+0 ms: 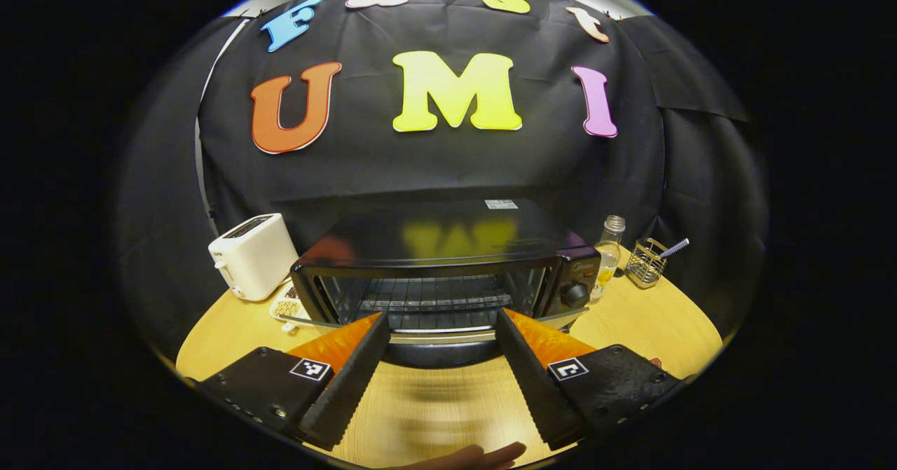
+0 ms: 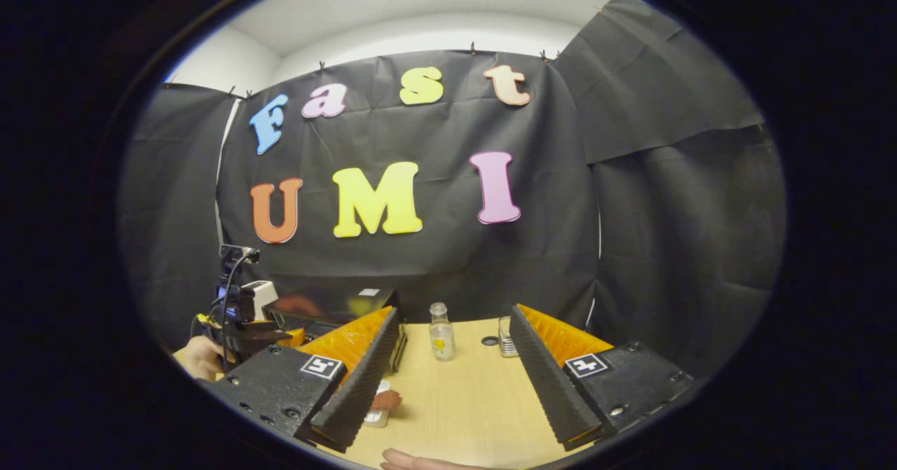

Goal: Open the electric oven with the left hand, put the food in, and close the electric oven.

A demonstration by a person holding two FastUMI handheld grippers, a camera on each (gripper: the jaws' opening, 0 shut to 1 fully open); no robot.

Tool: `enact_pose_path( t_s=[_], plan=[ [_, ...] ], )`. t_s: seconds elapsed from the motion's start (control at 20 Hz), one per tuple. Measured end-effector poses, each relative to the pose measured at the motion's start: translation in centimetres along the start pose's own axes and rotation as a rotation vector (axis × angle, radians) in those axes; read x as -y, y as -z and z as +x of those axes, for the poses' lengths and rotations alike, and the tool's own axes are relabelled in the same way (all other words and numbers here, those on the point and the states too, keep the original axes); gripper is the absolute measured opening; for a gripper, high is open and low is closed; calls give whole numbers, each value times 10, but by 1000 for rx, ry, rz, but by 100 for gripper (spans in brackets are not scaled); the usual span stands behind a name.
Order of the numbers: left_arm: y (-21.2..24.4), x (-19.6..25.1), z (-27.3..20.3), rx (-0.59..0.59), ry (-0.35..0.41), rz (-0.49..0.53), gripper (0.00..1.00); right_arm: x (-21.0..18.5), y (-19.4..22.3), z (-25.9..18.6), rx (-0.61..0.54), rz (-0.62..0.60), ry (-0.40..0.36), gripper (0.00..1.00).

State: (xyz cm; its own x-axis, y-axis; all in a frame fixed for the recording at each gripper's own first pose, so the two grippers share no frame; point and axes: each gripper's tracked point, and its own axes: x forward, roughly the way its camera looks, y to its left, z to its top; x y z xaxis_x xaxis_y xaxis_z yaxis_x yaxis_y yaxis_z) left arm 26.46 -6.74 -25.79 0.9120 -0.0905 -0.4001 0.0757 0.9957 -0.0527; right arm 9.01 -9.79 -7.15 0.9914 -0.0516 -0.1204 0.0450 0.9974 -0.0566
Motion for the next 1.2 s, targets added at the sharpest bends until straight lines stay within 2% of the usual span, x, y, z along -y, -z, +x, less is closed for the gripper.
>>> enact_pose_path(
  t_s=[0.25, 0.35, 0.4, 0.45, 0.5, 0.65, 1.1, 1.2],
  plan=[
    [27, 3, -19, 6, -4, 0, 97, -7, 7, -2, -19, -7, -7, 100],
    [42, 5, -25, 8, -5, 2, 97, -5, 7, -3, -15, -17, 13, 100],
    [47, 5, -28, 15, -5, 9, 97, -6, 5, -4, -7, -28, 20, 96],
    [53, 5, -31, 15, -6, 9, 97, -7, 7, -5, -8, -37, 22, 96],
    [62, 6, -33, 4, -6, 6, 97, -9, 9, -6, -10, -41, 18, 100],
    [86, 7, -38, -11, -5, 6, 96, -12, 12, -7, -19, -37, 11, 100],
    [165, 10, -33, -206, 5, 14, 95, -31, 23, -4, -53, -34, -16, 100],
    [161, 10, -33, -185, 6, 25, 96, -35, 23, -5, -55, -46, -24, 100]
  ],
)
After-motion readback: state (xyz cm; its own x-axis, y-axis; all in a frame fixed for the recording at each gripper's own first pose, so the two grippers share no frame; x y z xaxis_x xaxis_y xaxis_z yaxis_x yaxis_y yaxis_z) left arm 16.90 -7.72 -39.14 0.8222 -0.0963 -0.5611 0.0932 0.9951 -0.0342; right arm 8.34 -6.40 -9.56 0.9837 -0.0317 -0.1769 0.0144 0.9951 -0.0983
